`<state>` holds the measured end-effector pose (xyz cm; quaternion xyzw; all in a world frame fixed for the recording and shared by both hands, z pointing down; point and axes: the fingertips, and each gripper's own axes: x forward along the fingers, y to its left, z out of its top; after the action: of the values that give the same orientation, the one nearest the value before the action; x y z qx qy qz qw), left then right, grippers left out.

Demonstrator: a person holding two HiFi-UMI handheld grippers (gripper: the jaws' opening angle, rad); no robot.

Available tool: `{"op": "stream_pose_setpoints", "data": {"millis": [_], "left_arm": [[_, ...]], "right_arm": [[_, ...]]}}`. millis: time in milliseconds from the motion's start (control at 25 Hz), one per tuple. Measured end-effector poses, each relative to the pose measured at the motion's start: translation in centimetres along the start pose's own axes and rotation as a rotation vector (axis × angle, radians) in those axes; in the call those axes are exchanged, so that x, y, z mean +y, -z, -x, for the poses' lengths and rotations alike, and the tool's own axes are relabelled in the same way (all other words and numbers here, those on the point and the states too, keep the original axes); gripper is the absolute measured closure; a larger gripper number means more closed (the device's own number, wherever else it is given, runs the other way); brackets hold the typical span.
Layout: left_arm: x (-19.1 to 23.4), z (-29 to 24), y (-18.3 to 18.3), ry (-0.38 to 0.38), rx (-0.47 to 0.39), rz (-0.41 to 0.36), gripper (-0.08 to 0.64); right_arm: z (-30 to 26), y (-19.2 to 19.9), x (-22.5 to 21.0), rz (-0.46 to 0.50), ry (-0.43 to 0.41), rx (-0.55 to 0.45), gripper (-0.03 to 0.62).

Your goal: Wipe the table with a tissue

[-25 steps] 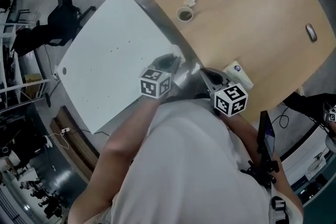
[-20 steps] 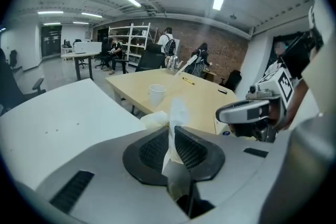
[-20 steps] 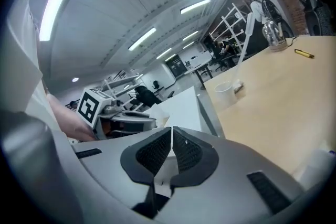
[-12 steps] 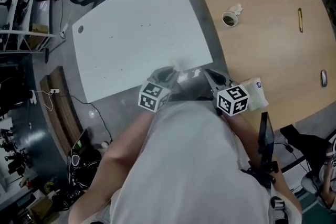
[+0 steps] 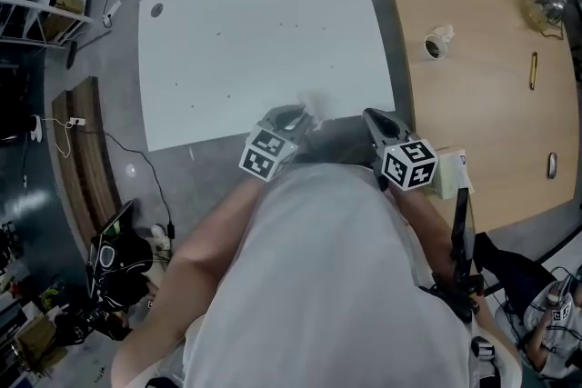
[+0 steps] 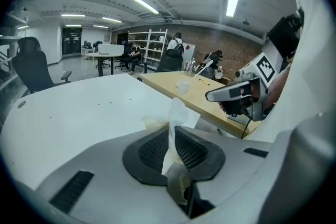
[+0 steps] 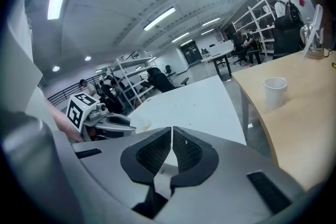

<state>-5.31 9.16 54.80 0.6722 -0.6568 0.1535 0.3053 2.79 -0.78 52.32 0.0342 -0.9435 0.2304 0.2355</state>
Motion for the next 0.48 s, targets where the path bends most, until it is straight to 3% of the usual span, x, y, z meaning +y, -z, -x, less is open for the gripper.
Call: {"op": "stream_pose_setpoints", "data": {"millis": [360, 480], "left_arm": [[5.6, 2.7, 1.8, -0.035, 0.024, -0.007, 0.518], [7.7, 5.5, 2.5, -0.088, 0.029, 0.037, 0.518]], "right_arm": [[-4.0, -1.3, 3.1, 0.069, 0.024, 0.029, 0.572], [-5.5, -1.9, 5.0, 0.094, 0.011, 0.050, 0.572]]}}
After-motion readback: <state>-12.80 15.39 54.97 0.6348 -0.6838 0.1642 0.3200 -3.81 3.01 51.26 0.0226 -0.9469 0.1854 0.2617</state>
